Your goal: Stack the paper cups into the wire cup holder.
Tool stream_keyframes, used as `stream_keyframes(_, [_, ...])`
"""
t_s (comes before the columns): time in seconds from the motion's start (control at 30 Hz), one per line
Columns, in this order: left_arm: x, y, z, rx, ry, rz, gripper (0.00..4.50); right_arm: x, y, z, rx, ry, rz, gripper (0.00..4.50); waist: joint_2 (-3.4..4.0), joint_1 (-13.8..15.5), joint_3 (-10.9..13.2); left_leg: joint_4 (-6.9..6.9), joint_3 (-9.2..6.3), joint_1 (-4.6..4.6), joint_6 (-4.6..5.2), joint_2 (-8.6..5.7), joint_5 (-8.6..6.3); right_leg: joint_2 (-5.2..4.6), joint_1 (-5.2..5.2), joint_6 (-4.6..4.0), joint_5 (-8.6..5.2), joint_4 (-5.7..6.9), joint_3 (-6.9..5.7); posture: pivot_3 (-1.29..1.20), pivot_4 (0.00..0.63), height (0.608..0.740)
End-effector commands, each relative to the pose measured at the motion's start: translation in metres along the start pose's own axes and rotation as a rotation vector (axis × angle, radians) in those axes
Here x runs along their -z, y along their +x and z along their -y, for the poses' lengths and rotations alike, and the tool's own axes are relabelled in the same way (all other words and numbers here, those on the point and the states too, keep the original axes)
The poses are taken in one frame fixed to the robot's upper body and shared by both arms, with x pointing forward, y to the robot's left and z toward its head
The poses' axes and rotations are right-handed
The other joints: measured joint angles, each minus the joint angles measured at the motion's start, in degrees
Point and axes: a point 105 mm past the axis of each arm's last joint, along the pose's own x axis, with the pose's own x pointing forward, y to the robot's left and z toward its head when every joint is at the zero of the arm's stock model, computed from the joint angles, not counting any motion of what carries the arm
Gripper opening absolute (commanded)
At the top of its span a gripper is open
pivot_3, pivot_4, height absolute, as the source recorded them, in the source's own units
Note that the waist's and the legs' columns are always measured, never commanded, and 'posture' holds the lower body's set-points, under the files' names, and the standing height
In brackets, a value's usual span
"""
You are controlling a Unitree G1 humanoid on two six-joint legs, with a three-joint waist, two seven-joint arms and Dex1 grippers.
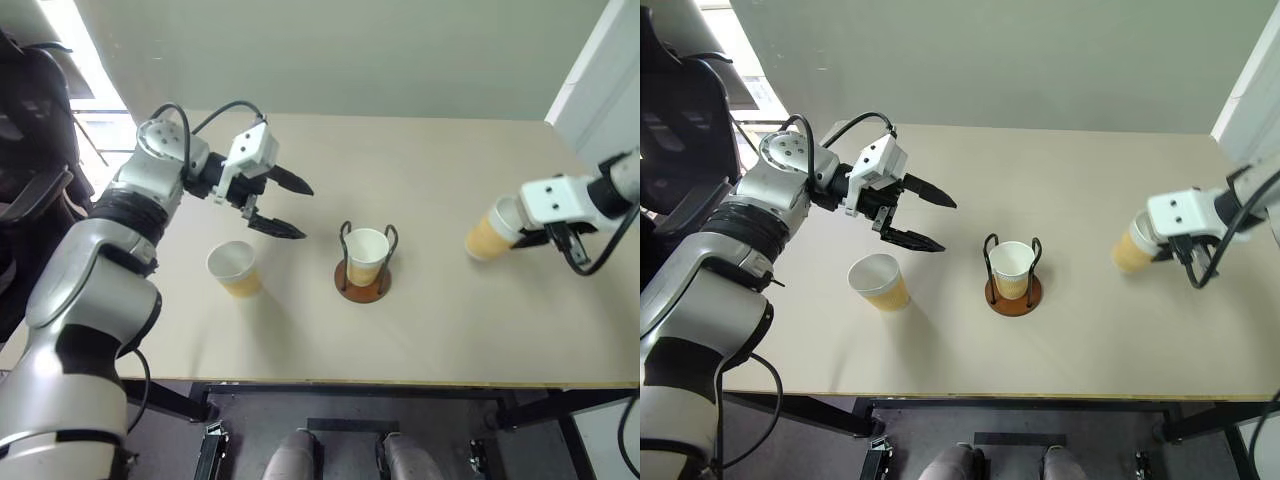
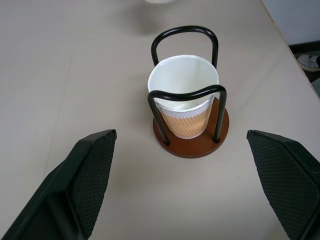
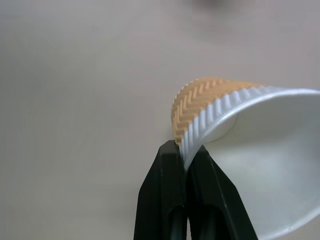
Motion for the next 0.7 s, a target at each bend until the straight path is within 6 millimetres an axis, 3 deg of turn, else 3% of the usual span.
stream_keyframes(0.03, [-0.004,-0.002,0.002,0.024,0.028,0.004,4.50,-0.018,-0.008,0.011,0.025,-0.066,-0.003,0.04,-0.01,0.04,0.00,-0.02,-0.03,0.00,0.00,0.01,0.00,0.01,-0.01,0.01,0.01,0.01,-0.03,0.00,0.150,0.740])
stream_keyframes(0.33, [-0.006,0.005,-0.001,0.030,0.026,0.002,4.50,-0.053,-0.008,0.018,0.022,-0.177,0.025,0.04,-0.01,0.16,0.00,-0.21,-0.06,-0.06,-0.01,0.01,0.00,-0.01,-0.08,0.03,0.02,-0.10,-0.10,0.00,0.150,0.740])
stream_keyframes(0.5, [-0.001,0.007,-0.002,0.026,0.021,-0.015,4.50,-0.085,-0.015,0.031,0.060,-0.254,0.058,0.04,-0.01,-0.13,0.00,-0.31,-0.04,-0.06,-0.02,0.03,0.01,0.02,-0.18,0.03,0.01,-0.06,-0.08,0.00,0.150,0.740])
stream_keyframes(0.7, [0.006,0.009,-0.002,0.017,0.010,-0.027,4.50,-0.099,-0.021,0.036,0.082,-0.288,0.071,0.04,-0.01,-0.05,0.00,-0.30,-0.06,-0.07,-0.03,0.04,0.01,0.02,-0.18,-0.04,-0.02,-0.07,-0.12,0.00,0.150,0.740])
